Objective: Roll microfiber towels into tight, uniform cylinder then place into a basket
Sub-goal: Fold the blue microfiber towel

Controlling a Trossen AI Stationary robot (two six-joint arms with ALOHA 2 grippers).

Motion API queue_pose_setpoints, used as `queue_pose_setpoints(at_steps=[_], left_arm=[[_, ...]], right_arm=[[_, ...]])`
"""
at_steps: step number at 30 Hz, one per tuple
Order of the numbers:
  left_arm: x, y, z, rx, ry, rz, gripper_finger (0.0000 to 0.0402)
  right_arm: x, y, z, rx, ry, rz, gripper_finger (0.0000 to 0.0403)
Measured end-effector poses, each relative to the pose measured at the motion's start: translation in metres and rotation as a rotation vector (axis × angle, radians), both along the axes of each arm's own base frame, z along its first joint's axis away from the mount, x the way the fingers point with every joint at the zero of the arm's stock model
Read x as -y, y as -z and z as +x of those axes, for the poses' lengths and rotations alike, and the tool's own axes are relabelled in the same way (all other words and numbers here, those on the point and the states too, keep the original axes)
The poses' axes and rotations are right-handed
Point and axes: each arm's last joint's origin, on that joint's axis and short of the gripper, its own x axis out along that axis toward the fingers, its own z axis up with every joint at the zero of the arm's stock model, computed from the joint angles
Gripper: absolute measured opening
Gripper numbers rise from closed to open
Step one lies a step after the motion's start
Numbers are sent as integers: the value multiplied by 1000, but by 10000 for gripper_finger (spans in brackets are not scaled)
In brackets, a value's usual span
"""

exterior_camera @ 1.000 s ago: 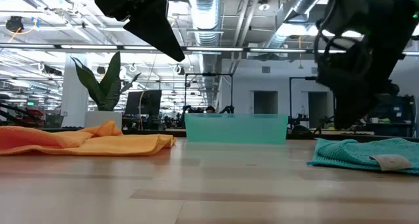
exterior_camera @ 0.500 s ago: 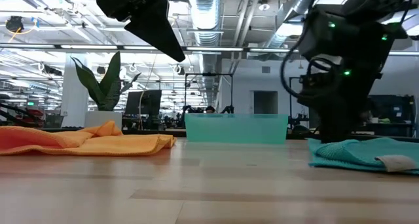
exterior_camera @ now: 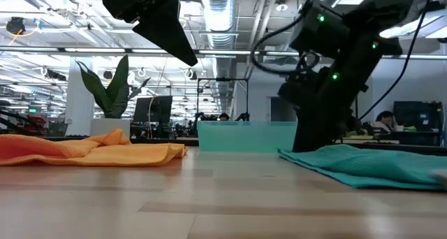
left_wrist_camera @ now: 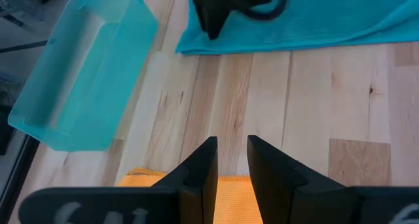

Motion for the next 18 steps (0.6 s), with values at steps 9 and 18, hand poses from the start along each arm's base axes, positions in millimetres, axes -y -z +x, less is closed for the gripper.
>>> queue_pose_setpoints(at_steps=[9, 18], left_arm=[[0, 0, -1, -7, 0, 4, 75], [-1, 1, -1, -12, -4, 4, 75]], right_arm=[[-17, -30, 1, -7, -110, -55, 132], [-68, -48, -23, -12, -308, 94, 132]])
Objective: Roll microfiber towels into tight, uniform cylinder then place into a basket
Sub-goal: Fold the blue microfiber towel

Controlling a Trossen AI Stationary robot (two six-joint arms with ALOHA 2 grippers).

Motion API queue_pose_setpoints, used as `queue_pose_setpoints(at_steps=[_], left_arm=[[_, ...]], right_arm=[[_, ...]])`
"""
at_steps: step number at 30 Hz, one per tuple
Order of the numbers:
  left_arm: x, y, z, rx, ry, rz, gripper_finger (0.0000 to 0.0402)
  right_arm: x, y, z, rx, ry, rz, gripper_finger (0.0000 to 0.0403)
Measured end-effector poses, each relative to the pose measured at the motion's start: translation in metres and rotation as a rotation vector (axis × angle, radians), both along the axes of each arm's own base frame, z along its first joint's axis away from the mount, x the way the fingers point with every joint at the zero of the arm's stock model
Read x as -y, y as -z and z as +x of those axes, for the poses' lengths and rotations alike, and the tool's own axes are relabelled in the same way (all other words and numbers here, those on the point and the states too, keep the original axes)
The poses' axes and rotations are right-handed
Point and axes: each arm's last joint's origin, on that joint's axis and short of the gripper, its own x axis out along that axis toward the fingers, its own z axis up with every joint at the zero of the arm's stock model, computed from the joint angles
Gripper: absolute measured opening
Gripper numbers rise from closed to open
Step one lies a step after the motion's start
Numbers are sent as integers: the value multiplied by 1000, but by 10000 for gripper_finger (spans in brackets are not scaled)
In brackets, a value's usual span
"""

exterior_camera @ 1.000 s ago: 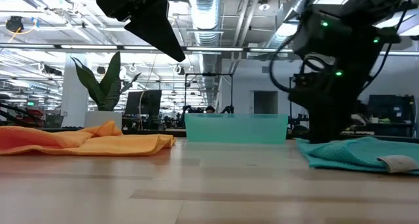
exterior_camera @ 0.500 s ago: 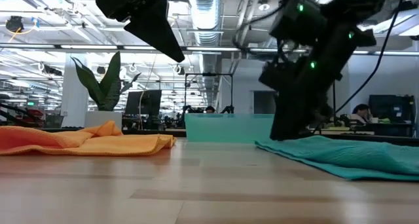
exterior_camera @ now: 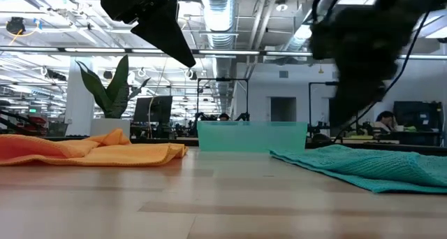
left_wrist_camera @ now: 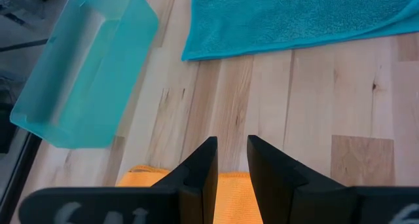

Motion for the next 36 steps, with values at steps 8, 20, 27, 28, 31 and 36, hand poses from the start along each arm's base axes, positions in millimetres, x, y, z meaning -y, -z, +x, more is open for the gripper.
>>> queue_pose_setpoints(at_steps=[8, 20, 27, 28, 31, 36], left_arm=[[0, 0, 0, 5, -8, -7, 75], [0, 0, 0, 6, -8, -7, 75], [0, 0, 0, 2, -8, -5, 75], [0, 0, 0, 1, -8, -5, 75], [0, 0, 0, 0, -8, -4, 75], [0, 0, 0, -1, -8, -4, 75]], right_arm=[[-35, 2, -13, -33, -145, 108, 132], [-38, 17, -5, -78, -177, 163, 132], [-18, 35, 9, -167, -154, 192, 132], [-16, 35, 11, -171, -144, 195, 132], [-12, 37, 21, -159, -123, 198, 132], [-16, 44, 42, -153, -160, 192, 132]])
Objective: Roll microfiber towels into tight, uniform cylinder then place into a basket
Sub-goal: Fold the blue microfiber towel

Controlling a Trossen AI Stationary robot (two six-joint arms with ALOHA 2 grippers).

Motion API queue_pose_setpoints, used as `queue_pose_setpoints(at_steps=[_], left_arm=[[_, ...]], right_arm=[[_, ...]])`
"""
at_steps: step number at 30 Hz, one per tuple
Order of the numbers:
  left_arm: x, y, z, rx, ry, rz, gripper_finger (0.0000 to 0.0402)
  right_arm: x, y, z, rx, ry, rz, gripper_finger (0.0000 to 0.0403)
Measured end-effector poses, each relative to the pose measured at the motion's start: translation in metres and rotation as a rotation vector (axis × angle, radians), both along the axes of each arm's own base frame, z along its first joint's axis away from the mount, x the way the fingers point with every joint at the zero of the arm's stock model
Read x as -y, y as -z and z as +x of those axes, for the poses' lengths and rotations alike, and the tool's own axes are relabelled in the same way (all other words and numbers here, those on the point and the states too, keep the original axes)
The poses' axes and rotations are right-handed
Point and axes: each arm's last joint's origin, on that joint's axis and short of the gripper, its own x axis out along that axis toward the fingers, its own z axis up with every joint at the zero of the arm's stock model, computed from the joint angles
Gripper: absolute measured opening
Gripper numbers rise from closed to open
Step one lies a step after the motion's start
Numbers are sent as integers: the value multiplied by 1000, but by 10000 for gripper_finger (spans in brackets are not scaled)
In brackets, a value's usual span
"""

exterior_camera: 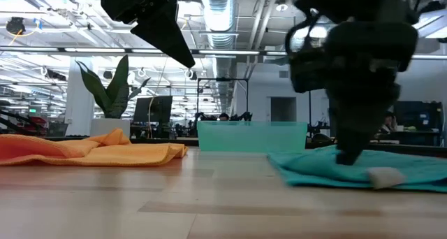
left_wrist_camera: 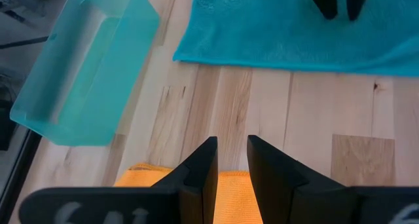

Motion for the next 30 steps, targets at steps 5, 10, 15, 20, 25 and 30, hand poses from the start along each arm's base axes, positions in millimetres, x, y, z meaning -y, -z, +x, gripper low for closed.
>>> queue_pose_setpoints(at_steps=[5, 10, 15, 20, 25, 30], left_arm=[[0, 0, 0, 0, 0, 0, 75], [0, 0, 0, -1, 0, 0, 75], [0, 0, 0, -1, 1, -1, 75], [1, 1, 0, -21, 21, -40, 75], [3, 1, 0, -39, 45, -85, 76], [5, 0, 3, -14, 59, -124, 90]], right_arm=[[-10, -4, 25, 30, -137, -16, 132], [-17, -18, 27, 16, -191, -103, 132], [-23, -36, 15, 36, -194, -190, 132], [-35, -54, 1, 65, -237, -206, 132], [-50, -66, -24, 47, -288, -303, 132], [-62, -78, -51, 28, -265, -400, 132]])
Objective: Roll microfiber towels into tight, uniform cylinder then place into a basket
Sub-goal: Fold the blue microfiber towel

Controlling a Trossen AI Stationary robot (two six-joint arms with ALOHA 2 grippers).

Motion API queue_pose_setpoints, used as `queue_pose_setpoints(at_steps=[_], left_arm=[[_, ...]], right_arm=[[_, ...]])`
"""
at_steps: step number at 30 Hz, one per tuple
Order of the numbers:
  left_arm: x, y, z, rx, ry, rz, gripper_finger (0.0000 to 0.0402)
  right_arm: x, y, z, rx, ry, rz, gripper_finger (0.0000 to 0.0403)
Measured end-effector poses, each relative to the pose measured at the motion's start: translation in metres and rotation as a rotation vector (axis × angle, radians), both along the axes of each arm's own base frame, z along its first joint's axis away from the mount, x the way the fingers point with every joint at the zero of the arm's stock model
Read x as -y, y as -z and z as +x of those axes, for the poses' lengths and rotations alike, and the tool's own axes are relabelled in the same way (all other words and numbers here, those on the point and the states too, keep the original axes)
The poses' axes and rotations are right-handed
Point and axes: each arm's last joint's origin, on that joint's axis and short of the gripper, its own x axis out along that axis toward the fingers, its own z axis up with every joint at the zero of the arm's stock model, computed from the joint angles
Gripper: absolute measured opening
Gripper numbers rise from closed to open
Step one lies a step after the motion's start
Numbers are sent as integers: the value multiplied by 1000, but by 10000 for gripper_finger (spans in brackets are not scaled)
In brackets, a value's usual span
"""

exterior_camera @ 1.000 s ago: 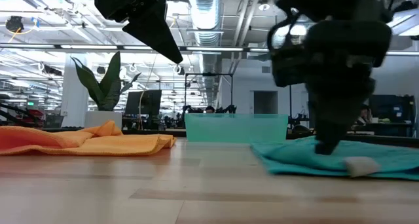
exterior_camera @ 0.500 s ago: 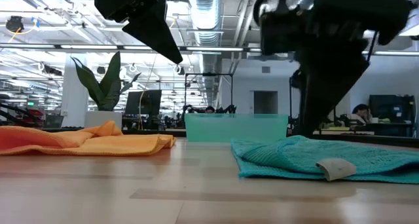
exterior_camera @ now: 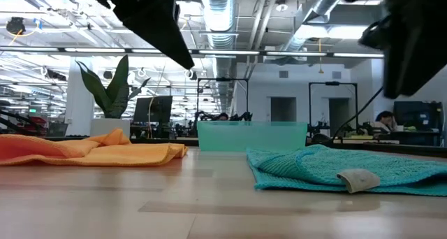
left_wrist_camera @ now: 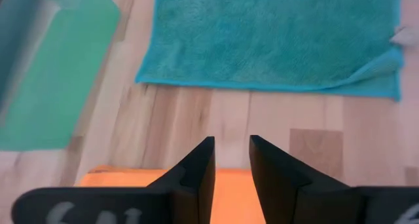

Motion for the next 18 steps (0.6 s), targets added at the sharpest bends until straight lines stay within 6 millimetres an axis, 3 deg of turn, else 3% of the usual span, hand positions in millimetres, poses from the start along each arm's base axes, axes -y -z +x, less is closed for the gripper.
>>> queue_pose_setpoints(at_steps=[11, 18], left_arm=[[4, -4, 7, 67, 37, -49, 177], [10, -3, 20, 123, 183, 32, 190]], right_arm=[[-19, -24, -48, 133, 19, -155, 132], [-22, -34, -75, 246, 53, -272, 132]])
